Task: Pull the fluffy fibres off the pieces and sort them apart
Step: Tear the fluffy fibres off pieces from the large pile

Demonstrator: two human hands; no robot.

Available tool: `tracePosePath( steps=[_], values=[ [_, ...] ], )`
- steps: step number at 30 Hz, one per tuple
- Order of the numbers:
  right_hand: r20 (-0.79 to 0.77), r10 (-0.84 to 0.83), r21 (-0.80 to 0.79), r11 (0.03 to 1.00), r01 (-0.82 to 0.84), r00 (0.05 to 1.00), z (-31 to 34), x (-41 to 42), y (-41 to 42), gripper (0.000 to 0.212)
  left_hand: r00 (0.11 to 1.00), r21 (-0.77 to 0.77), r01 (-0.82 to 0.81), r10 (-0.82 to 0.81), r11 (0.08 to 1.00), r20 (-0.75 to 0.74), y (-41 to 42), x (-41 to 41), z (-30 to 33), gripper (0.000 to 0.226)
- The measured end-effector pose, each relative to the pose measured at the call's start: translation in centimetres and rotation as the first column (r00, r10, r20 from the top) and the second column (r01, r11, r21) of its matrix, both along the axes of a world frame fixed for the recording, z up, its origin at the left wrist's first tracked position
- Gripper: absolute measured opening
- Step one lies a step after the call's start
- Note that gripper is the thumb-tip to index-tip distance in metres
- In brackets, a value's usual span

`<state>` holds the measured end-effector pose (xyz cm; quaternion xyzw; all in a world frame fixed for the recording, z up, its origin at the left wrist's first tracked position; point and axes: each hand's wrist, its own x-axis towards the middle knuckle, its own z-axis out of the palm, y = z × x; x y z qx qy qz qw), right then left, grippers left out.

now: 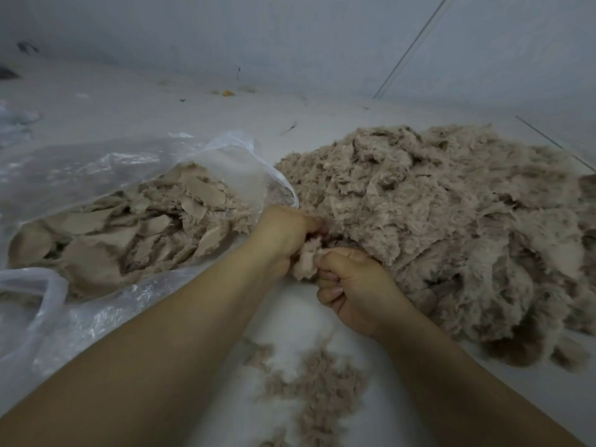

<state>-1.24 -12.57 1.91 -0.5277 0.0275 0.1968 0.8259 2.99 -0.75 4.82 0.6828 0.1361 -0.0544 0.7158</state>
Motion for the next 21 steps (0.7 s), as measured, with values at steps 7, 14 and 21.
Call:
tracePosePath(
  steps=[7, 14, 21],
  values=[
    [0.004, -0.011, 0.012, 1.0, 0.011, 1.0, -0.1, 0.1, 0.1, 0.041, 0.986, 0.211, 0.144, -0.157, 0.967, 0.047, 2.3, -1.9, 0.0, 0.07],
    [0.002, 0.005, -0.004, 1.0, -0.005, 1.0, -0.2, 0.0, 0.1, 0.03, 0.97, 0.172, 0.037, -0.077, 0.984, 0.23, 3.0, -4.1, -2.1, 0.032],
    [-0.029, 0.007, 0.044, 0.999, -0.006, 1.0, 0.2, -0.1, -0.1, 0.027, 0.918, 0.239, -0.07, -0.031, 0.969, 0.395, 1.9, -4.1, -2.4, 0.044]
  ],
)
